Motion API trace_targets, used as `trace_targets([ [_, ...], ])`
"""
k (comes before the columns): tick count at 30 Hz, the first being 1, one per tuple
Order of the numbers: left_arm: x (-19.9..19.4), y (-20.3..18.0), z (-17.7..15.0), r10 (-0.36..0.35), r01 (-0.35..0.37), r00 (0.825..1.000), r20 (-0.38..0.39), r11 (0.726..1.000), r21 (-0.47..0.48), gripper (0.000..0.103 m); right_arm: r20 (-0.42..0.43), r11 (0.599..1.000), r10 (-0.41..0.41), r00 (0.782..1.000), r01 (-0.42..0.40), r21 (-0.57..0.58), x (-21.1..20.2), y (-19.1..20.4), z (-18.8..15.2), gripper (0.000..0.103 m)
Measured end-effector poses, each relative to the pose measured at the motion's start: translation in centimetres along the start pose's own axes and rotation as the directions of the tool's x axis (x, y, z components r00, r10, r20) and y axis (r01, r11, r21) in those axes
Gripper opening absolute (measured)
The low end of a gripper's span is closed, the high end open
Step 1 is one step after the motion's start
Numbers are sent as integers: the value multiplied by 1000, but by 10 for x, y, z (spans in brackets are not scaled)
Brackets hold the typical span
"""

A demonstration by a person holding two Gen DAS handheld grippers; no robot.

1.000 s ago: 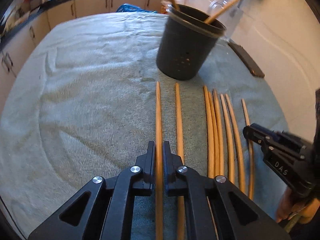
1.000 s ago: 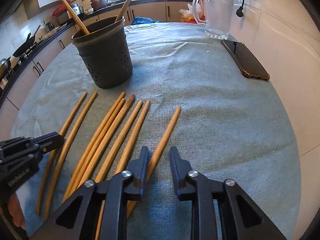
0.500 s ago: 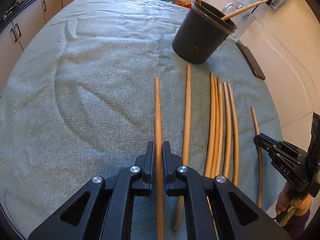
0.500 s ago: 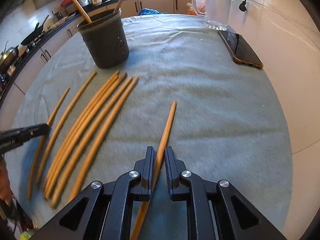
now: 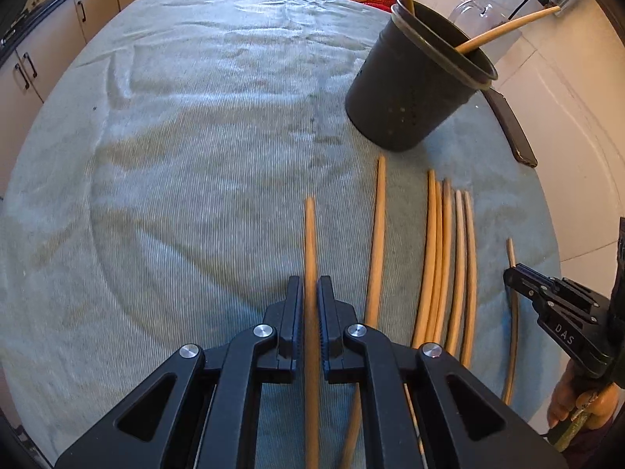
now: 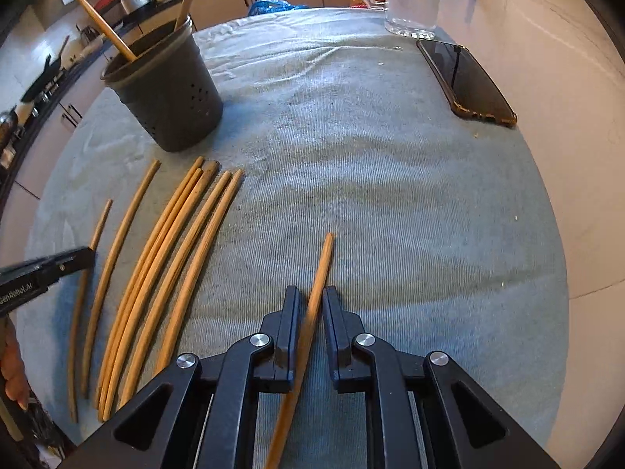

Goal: Organize utensils
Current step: 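Lift the held chopsticks upright with both grippers and carry them over the cup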

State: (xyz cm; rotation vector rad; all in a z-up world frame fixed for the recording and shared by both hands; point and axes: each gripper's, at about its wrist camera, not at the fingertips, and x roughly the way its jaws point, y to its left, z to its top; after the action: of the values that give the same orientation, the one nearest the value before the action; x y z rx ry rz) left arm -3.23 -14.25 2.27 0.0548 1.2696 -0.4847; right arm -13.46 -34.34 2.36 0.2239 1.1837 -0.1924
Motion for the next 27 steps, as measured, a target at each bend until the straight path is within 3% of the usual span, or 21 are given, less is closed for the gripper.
trace_targets([
  [8,0,-7,7,2,-4,1000,22,997,77,6,-32,1000,-15,999,15,-16,0,4,6,7],
  [14,-45,-10,-7,-23,10,987,162,997,82,6,112,998,54,992,-57,23,-36,-4,-6,6],
  [18,-97,-19,-24,-46,6,951,306,992,129,6,224,998,64,973,-67,5,-73,-2,-17,6],
  [23,-148,-29,-50,-73,-1,895,440,986,166,6,382,995,91,920,-97,-2,-127,4,-32,7],
  [27,-173,-34,-69,-68,-32,855,515,983,182,6,452,995,92,887,-101,-6,-154,5,-41,7],
])
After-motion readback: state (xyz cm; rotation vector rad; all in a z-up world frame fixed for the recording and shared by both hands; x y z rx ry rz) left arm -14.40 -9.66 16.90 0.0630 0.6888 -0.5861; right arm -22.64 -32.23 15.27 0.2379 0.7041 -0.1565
